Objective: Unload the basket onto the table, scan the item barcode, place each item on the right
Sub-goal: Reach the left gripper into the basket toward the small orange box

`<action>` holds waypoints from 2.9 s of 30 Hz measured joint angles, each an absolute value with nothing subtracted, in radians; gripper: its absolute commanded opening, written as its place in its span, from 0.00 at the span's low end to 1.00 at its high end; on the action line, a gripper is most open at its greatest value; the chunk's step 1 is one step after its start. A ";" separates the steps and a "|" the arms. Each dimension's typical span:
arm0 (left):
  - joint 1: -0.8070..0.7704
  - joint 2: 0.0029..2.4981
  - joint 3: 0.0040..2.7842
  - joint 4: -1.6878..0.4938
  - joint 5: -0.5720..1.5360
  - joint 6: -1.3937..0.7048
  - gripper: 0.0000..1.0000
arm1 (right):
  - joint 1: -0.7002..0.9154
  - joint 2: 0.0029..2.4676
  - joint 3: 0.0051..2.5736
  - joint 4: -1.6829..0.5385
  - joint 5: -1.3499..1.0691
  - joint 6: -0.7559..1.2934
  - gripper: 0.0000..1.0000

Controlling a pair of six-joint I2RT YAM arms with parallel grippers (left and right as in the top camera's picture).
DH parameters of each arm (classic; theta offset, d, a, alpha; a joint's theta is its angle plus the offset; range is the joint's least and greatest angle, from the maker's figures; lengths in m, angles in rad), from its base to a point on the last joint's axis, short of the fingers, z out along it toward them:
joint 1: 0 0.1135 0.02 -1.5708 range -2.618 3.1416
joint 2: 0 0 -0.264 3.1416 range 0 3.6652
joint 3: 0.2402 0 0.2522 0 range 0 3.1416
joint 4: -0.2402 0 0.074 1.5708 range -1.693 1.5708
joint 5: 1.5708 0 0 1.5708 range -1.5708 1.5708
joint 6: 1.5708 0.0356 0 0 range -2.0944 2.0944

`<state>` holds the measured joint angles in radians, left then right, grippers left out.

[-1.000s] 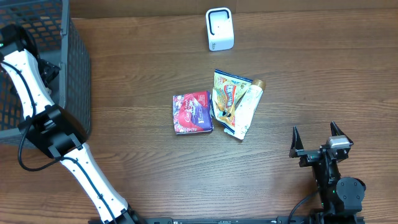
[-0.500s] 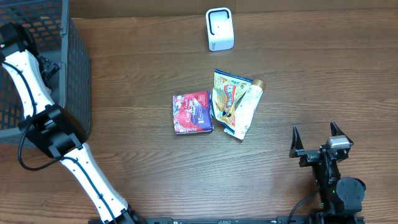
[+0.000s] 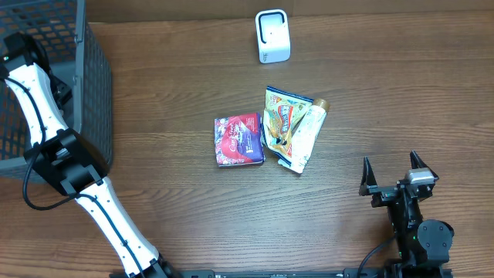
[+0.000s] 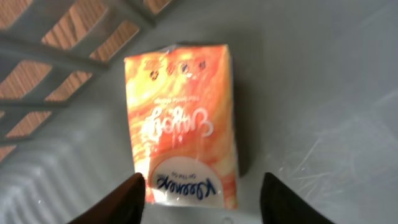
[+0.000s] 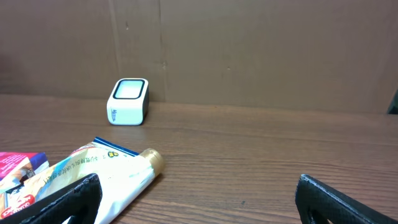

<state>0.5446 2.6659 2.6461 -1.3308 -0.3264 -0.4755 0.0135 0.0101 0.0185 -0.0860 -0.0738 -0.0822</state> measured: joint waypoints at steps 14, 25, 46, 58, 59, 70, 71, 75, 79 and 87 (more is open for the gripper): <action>0.553 2.666 2.646 -1.422 -0.325 -0.519 0.71 | 0.014 0.010 0.019 -0.086 -0.073 -0.082 1.00; 0.554 2.666 2.646 -1.470 -0.318 -0.516 0.64 | 0.014 0.010 0.019 -0.086 -0.073 -0.082 1.00; 0.559 2.626 3.113 -1.688 0.172 -0.308 0.80 | 0.014 0.010 0.019 -0.086 -0.073 -0.082 1.00; 0.572 2.116 2.872 -1.685 0.200 -0.243 0.42 | 0.014 0.010 0.019 -0.086 -0.074 -0.082 1.00; 0.573 2.071 2.805 -1.688 0.175 -0.238 0.40 | 0.014 0.010 0.019 -0.086 -0.074 -0.082 1.00; 0.684 1.973 2.307 -1.670 0.108 -0.256 0.04 | 0.014 0.010 0.019 -0.086 -0.074 -0.082 1.00; 0.688 1.972 2.287 -1.660 0.109 -0.256 0.04 | 0.014 0.010 0.019 -0.086 -0.073 -0.082 1.00; 0.687 1.971 2.206 -1.623 0.112 -0.256 0.04 | 0.014 0.010 0.019 -0.086 -0.073 -0.082 1.00; 0.687 1.971 2.160 -1.623 0.063 -0.285 0.04 | 0.014 0.010 0.019 -0.087 -0.073 -0.082 1.00; 0.712 1.969 2.149 -1.684 -0.098 -0.450 0.04 | 0.014 0.010 0.019 -0.086 -0.073 -0.082 1.00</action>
<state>0.7116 1.9690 2.1487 -1.6844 -0.0982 -0.4503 0.0135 0.0101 0.0185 -0.0860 -0.0734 -0.0818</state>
